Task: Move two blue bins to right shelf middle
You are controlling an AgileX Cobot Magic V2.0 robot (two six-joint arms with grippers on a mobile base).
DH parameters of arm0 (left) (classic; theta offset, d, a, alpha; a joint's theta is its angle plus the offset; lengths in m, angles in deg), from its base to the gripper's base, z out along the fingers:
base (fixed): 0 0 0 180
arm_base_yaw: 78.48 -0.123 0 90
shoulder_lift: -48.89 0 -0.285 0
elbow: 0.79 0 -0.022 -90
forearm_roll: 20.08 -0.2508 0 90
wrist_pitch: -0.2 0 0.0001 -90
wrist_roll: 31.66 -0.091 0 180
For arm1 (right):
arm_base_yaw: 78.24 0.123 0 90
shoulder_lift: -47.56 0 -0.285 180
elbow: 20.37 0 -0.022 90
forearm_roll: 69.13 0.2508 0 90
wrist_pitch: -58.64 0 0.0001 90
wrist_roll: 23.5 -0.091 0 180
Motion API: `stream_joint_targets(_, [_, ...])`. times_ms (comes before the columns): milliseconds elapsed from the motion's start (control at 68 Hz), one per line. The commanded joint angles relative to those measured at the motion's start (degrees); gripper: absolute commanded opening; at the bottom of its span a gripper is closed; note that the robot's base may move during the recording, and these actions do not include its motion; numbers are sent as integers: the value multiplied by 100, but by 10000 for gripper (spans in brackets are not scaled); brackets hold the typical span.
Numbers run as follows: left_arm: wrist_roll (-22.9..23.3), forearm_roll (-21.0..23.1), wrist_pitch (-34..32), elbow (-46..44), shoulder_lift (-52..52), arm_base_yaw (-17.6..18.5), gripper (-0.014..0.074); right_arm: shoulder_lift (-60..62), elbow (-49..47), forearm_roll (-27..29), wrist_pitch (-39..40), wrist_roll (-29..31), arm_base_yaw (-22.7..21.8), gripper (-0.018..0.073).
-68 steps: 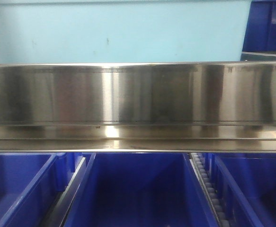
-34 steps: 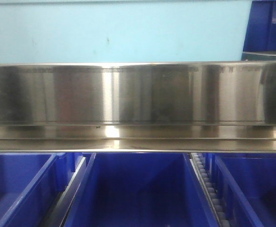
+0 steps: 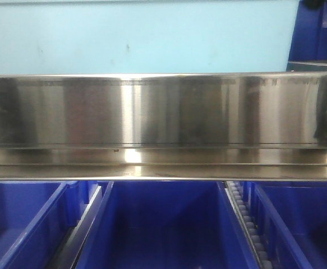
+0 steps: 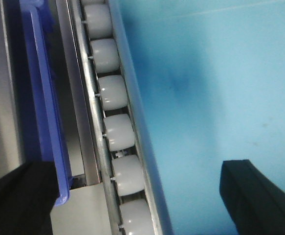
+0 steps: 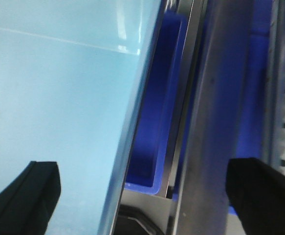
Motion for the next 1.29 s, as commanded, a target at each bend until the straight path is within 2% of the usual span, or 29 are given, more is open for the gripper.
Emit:
stream_joint_targets(0, [0, 52, -49, -55, 125, -37, 569, -123, -47, 33, 124, -32, -1, 569])
stream_joint_targets(147, [0, 52, -72, -55, 217, -37, 569, -288, -47, 225, 230, -32, -1, 564])
stream_joint_targets(250, [0, 52, -114, -55, 216, -37, 531, -371, -47, 304, 240, -32, 42, 473])
stream_joint_targets(309, [0, 52, -127, -55, 216, -37, 457, -413, -47, 304, 240, -32, 70, 365])
stream_joint_targets(397, [0, 52, -127, -55, 216, -37, 275, -464, -47, 304, 201, -32, 144, 141])
stream_joint_targets(485, [0, 52, -127, -55, 205, -37, 32, -478, -47, 304, 201, -32, 186, -100])
stream_joint_targets(515, [0, 52, -127, -55, 205, -37, -24, -478, -47, 304, 201, -32, 192, -169])
stream_joint_targets(559, [0, 52, -127, -55, 205, -37, -110, -478, -47, 304, 213, -50, 192, -155])
stream_joint_targets(1044, [0, 198, 20, -55, -113, -37, -111, -146, -47, 294, 193, -59, 192, -151])
stream_joint_targets(1279, [0, 488, -306, -55, -819, -37, -111, 422, -113, 178, 303, -59, 192, -151])
